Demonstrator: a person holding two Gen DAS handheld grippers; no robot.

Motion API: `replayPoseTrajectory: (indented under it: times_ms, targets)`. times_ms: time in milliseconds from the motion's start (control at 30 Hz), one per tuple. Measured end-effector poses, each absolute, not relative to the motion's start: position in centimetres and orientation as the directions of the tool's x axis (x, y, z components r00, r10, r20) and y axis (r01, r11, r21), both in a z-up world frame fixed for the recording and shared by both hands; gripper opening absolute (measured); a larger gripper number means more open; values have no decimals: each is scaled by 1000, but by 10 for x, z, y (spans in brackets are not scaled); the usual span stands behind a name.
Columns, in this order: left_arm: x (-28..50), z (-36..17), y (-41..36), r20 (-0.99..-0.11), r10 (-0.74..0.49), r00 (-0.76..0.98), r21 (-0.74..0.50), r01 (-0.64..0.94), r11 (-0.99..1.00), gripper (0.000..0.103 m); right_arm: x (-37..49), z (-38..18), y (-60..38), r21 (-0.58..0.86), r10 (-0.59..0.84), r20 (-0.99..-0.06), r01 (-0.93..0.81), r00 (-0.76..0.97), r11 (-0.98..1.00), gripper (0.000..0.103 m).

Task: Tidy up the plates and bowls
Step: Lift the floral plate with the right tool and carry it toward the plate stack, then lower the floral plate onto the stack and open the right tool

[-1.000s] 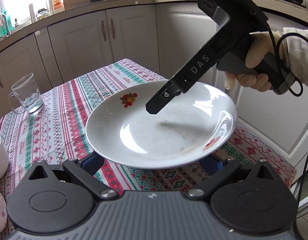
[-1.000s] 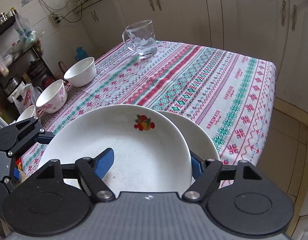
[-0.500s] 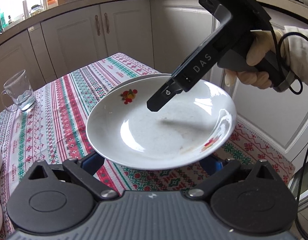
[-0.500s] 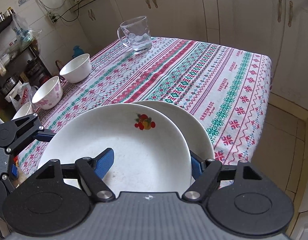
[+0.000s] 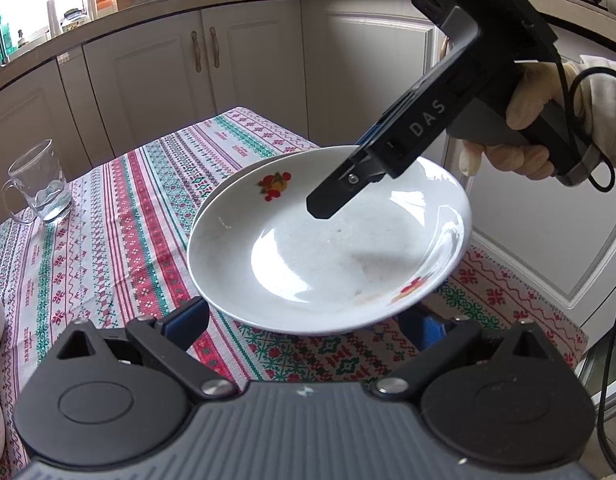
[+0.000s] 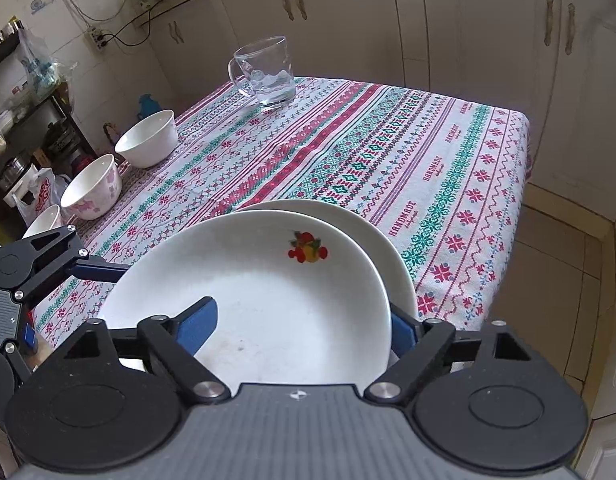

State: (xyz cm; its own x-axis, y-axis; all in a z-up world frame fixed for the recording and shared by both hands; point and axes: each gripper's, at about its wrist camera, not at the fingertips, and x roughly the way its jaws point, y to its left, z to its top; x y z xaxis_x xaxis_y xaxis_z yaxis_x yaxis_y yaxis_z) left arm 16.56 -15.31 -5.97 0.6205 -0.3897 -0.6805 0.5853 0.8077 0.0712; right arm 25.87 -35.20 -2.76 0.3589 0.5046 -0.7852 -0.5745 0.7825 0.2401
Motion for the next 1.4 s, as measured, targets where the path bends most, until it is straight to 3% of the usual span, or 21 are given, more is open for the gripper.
replayPoseTrajectory:
  times_ms: [967,1400]
  targets:
    - [149,-47,-141,-622,-397,675,100,572,814,100,229,-7,-342,78,380,-804,-553,457,830,103]
    - [122,-27,-98,-586,-368,722,103,517,850,100,169,28,-281,-114,296,-783,-594,547,796,103]
